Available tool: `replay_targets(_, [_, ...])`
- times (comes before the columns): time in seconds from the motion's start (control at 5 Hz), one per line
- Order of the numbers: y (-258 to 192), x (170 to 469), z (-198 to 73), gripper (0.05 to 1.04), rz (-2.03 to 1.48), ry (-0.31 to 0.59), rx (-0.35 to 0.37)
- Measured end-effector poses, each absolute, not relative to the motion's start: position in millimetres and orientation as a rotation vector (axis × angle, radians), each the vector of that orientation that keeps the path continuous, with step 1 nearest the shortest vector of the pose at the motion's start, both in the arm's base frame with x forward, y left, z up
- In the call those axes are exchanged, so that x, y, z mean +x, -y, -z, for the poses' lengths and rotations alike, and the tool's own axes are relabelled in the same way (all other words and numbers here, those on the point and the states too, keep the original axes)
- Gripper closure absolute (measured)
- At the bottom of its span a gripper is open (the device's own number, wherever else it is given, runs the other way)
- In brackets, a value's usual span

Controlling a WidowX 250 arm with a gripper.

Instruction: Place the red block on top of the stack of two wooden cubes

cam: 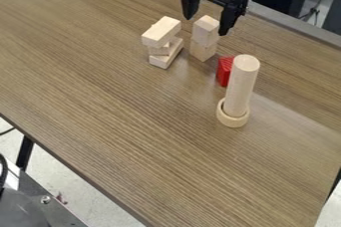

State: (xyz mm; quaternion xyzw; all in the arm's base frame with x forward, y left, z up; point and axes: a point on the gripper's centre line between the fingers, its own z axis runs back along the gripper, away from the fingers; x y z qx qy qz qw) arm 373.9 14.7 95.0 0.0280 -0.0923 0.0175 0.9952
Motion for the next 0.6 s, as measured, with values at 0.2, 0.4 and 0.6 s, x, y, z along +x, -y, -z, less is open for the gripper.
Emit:
replay_targets(0.2, [-5,373,-92,0.084,-0.072,0.195,0.073])
replay_targets(0.4, [3,369,-91,0.084,-0.144,0.232,0.07])
replay_targets(0.6, [9,366,-85,0.084,-0.253,0.271,0.053])
